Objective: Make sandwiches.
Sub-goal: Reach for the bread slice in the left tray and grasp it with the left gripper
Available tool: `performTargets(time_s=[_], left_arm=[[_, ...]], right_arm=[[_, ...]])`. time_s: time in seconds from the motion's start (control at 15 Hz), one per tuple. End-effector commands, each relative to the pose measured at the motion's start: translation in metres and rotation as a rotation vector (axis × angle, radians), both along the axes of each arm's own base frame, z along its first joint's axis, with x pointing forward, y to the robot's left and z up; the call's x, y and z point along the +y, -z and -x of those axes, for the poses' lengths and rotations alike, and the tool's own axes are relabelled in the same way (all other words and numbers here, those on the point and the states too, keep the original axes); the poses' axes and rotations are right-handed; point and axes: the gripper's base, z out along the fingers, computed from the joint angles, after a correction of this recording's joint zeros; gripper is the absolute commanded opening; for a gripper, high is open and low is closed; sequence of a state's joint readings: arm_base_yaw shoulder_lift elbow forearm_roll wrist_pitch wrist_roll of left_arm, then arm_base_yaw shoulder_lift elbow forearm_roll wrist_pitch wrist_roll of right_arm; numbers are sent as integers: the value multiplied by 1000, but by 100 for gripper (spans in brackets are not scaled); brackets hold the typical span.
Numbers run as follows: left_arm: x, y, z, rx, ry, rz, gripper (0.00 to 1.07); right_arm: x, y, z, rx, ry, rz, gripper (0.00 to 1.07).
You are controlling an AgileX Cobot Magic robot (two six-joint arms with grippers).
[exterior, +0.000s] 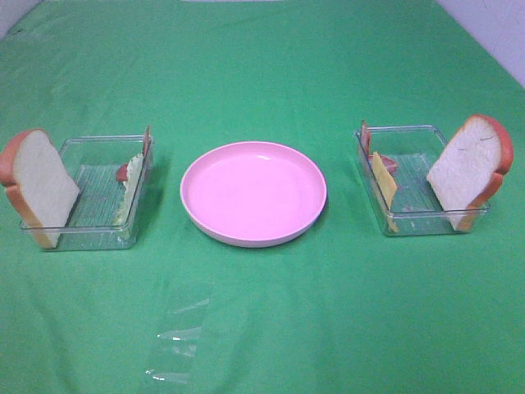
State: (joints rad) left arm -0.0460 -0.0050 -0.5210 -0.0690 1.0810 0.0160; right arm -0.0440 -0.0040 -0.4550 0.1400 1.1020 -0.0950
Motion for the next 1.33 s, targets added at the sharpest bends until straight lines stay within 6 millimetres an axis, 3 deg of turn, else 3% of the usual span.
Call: performTargets(time_s=[0.07, 0.93, 1.07, 1.33], left_arm=[[0, 0, 2, -15, 4, 4, 102], [0, -4, -4, -1, 3, 3, 102], [-1, -27, -27, -55, -6, 10, 102], [-2, -34, -72, -24, -18, 18, 102]], right_arm=[[0, 1, 4, -35, -2, 2, 98], [0, 1, 4, -35, -2, 2, 98], [0, 1, 4, -34, -2, 2, 98], [0, 1, 4, -34, -2, 2, 98]])
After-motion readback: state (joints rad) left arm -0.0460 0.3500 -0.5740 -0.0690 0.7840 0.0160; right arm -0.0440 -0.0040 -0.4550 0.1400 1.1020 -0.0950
